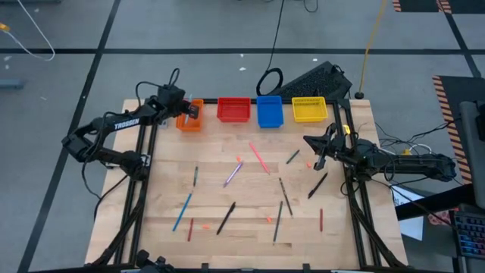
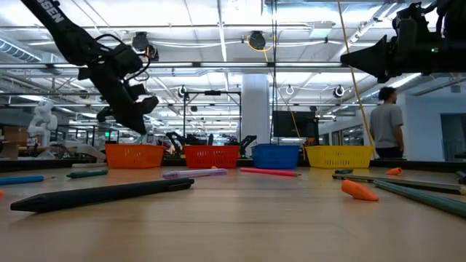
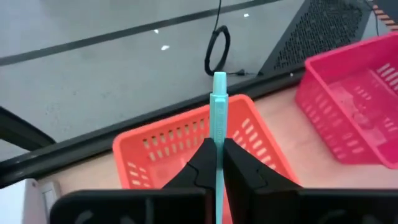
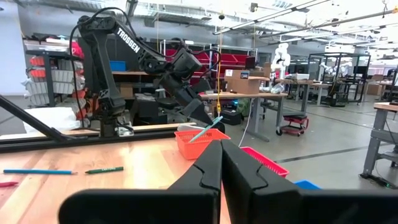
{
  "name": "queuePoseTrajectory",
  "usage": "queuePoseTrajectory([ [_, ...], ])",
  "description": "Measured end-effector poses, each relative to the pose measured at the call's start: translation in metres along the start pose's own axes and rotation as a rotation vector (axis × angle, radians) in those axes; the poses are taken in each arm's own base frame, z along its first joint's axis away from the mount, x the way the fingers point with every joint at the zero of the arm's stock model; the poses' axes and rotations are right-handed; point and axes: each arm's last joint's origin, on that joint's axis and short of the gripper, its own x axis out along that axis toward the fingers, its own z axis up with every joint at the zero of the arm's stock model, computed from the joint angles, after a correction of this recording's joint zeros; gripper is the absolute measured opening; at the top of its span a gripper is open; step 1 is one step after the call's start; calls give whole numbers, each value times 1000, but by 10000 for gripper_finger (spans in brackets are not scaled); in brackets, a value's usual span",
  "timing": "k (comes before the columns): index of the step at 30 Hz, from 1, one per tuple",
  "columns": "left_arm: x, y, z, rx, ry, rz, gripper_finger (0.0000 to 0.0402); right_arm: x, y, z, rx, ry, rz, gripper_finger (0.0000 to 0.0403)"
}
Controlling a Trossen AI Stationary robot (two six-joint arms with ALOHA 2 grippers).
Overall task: Sort crayons/erasers/pens/pencils in bins
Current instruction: Put the light blue pen into the orange basket
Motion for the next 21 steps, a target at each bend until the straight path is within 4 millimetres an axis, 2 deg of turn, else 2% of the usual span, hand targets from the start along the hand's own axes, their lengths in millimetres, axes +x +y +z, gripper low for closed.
queuePoseTrajectory([
  [21,1,2,-14,45,72,-7,22,0,0,0,0,-3,0,0],
])
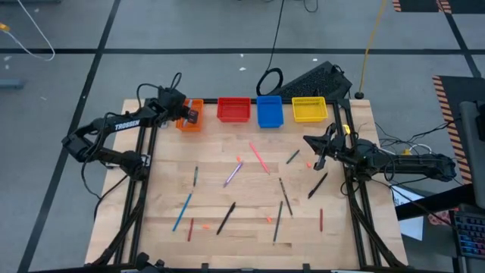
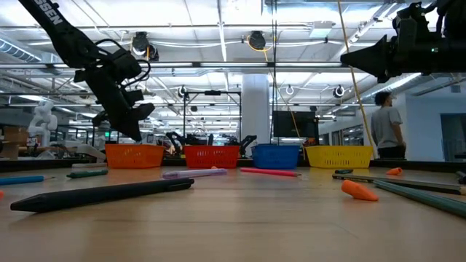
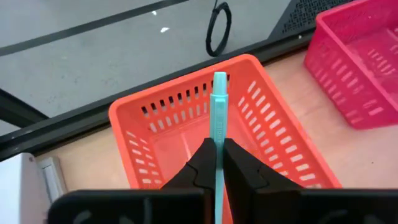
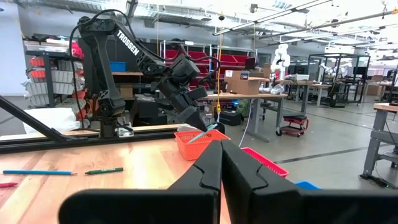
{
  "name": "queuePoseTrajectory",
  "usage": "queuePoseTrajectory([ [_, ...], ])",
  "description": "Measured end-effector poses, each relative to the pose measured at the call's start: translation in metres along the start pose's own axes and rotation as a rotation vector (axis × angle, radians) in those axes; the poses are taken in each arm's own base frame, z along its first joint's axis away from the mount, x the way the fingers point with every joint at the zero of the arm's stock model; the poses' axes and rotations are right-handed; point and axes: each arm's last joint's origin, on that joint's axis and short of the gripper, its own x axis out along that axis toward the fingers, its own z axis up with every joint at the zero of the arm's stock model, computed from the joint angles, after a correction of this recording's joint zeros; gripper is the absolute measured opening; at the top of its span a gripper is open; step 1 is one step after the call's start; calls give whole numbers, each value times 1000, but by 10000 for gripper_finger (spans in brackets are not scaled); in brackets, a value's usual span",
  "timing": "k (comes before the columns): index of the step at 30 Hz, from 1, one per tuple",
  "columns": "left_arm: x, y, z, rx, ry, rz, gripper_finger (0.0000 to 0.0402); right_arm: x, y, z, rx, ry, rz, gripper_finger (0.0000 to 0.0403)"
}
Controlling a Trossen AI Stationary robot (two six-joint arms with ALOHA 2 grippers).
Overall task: Sort crayons/erasers/pens/pencils in bins
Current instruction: Put the light blue pen into the orange basket, then put the top right orange pencil eraser into the blue basket
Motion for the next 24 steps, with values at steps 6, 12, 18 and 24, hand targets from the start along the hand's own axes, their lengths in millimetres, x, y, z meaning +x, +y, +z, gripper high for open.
queuePoseTrajectory([
  [6,0,-1,0,30,5,-29,66,0,0,0,0,0,0,0],
  [12,-7,-1,5,113,-36,-34,91,0,0,1,61,-7,1,0],
  [18,-39,-1,17,166,-172,-55,91,0,0,3,109,-26,1,0],
  [24,-74,-13,13,201,-308,-250,92,1,-1,0,115,-2,-60,0],
])
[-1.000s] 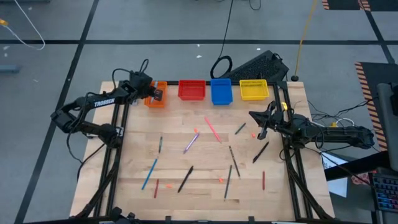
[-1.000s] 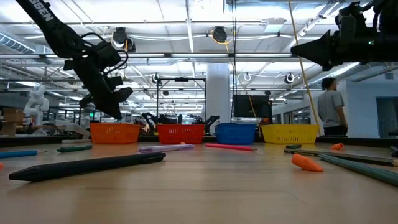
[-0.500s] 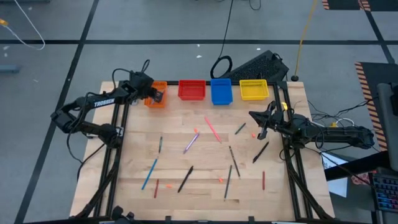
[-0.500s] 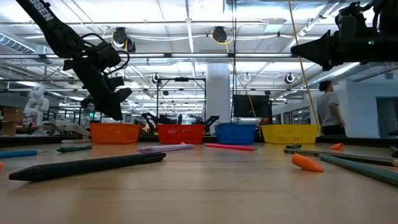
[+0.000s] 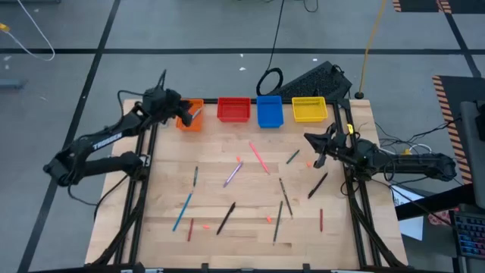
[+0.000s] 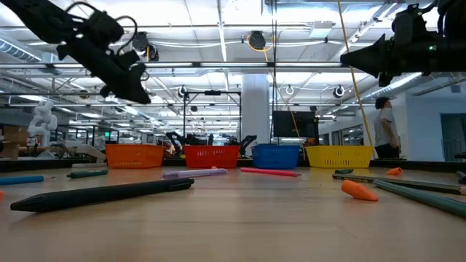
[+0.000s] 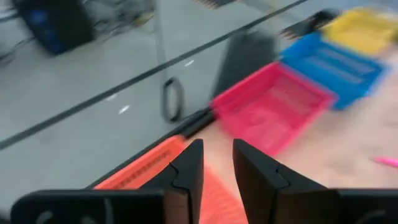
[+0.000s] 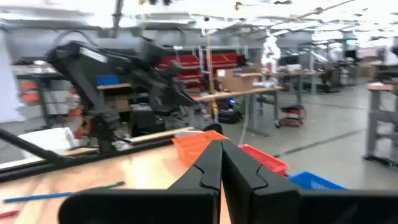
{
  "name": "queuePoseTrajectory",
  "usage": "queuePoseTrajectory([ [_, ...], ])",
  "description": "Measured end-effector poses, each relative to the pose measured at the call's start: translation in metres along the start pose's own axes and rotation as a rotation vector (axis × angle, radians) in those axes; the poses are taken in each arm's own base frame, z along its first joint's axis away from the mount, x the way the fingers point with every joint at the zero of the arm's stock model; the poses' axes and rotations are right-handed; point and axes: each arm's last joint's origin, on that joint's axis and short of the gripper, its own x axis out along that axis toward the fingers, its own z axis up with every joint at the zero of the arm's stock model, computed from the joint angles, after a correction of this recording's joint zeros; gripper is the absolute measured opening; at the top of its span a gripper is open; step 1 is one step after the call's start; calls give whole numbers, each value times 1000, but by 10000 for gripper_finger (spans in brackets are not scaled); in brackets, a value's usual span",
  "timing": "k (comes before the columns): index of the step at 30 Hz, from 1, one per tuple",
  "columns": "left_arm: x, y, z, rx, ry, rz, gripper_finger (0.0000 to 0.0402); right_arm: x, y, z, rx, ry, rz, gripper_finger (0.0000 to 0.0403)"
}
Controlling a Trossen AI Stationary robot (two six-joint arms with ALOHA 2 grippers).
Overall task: Sort crayons/erasers/pens/pencils in bins
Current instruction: Put the top right orange pencil eraser into the blue basket
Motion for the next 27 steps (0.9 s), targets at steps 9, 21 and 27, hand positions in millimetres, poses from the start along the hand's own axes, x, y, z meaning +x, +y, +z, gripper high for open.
queuePoseTrajectory([
  [9,-14,-31,-33,46,-182,-238,17,11,3,-10,-61,166,-100,0],
  [21,-12,-37,-34,92,-233,-272,11,23,6,-22,-16,349,-159,0],
  [27,-13,-39,-31,151,-273,-311,6,31,8,-19,-24,496,-211,0],
])
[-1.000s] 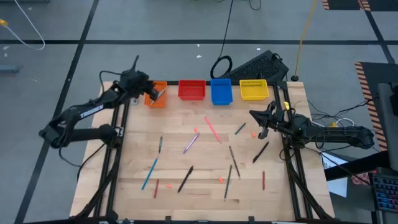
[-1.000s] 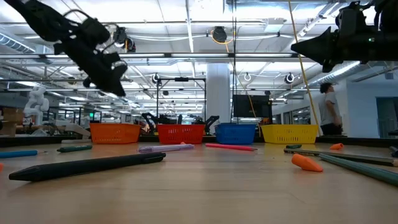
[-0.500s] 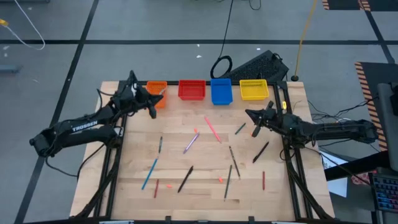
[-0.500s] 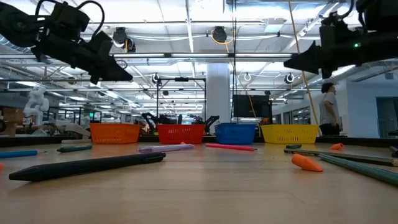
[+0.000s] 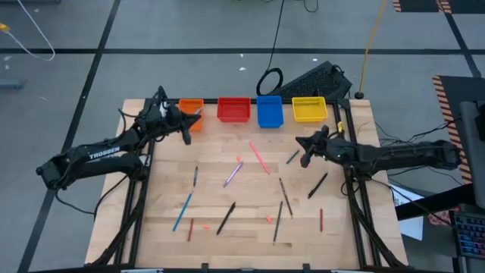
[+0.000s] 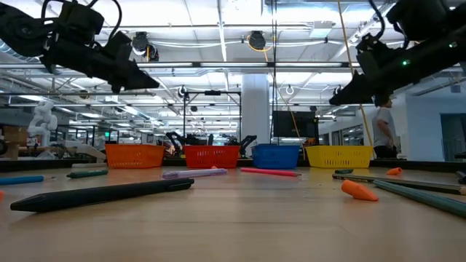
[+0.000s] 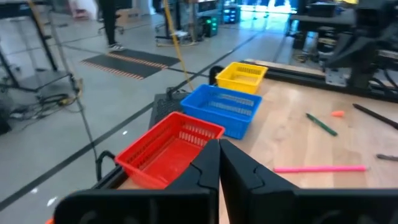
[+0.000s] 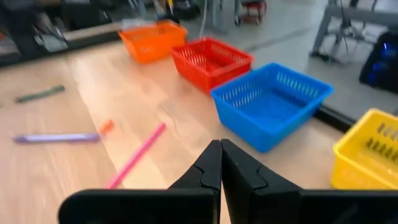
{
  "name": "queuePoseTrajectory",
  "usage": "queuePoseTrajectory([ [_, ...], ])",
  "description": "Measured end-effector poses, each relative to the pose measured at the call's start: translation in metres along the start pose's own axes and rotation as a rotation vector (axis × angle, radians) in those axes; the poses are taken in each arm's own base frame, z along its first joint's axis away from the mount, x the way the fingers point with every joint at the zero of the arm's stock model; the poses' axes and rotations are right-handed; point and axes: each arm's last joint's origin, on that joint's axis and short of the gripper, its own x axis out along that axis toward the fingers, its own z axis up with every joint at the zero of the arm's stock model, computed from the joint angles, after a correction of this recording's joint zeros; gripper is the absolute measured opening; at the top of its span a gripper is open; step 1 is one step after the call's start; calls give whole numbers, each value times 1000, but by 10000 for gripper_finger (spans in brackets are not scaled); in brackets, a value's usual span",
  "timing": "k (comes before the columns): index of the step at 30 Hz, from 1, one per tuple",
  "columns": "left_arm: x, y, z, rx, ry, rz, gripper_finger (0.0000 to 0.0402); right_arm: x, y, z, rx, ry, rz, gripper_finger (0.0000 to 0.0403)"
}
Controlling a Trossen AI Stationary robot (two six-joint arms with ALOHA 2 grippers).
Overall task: Sort crayons/erasers/pens/pencils in bins
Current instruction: Put the top right orange pencil eraser into the blue basket
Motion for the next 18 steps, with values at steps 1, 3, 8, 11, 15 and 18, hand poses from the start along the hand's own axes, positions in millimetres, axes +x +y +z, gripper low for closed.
queuePoseTrajectory([
  [1,0,0,0,4,-1,-15,4,1,1,2,1,24,-5,0],
  [3,0,-1,0,4,-2,-30,4,2,2,5,15,72,-18,0],
  [8,0,-1,-1,12,8,-31,19,3,5,10,60,250,-55,0],
  [11,0,-1,-1,15,9,-31,22,3,7,13,87,372,-59,0],
  [15,0,-1,-1,1,9,-31,16,4,11,18,117,530,-76,0],
  [18,0,-1,-1,0,8,-31,8,5,13,16,152,645,-83,1],
])
